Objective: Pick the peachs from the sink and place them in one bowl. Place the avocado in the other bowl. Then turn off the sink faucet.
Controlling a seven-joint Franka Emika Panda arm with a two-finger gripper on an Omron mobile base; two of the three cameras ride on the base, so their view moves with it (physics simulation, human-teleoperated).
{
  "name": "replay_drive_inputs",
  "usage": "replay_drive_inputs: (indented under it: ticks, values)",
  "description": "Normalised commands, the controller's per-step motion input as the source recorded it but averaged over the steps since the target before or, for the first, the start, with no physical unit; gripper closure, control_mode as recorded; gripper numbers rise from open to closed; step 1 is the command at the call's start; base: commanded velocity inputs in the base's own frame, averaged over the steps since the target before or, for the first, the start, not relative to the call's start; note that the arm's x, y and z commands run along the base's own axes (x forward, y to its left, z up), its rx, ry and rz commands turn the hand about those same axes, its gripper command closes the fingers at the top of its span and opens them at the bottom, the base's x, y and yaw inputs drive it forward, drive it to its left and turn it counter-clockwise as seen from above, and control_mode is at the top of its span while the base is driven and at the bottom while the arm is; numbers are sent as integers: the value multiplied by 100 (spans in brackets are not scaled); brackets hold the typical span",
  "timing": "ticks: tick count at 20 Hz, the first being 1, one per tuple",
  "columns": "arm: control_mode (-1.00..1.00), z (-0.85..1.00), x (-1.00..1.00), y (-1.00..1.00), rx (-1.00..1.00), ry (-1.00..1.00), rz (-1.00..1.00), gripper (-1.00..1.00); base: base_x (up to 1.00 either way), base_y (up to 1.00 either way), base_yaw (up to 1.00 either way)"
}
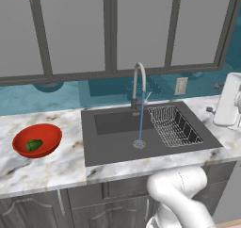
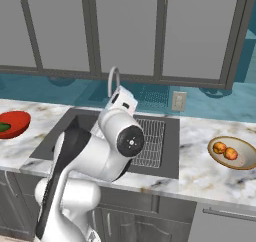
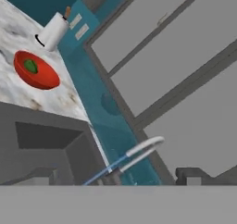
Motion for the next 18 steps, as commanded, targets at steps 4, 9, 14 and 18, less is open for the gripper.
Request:
replay_drive_inputs:
  ticks: [4,9,14,18]
  values:
    - [-100,-35,2,-14,24,15,-2,-100,0,0,0]
    - [-100,-17,49,4,22,26,-1,-100,0,0,0]
    - [-100,-13,66,10,18,28,0,-100,0,0,0]
    - [-100,-11,64,1,14,20,-3,-100,0,0,0]
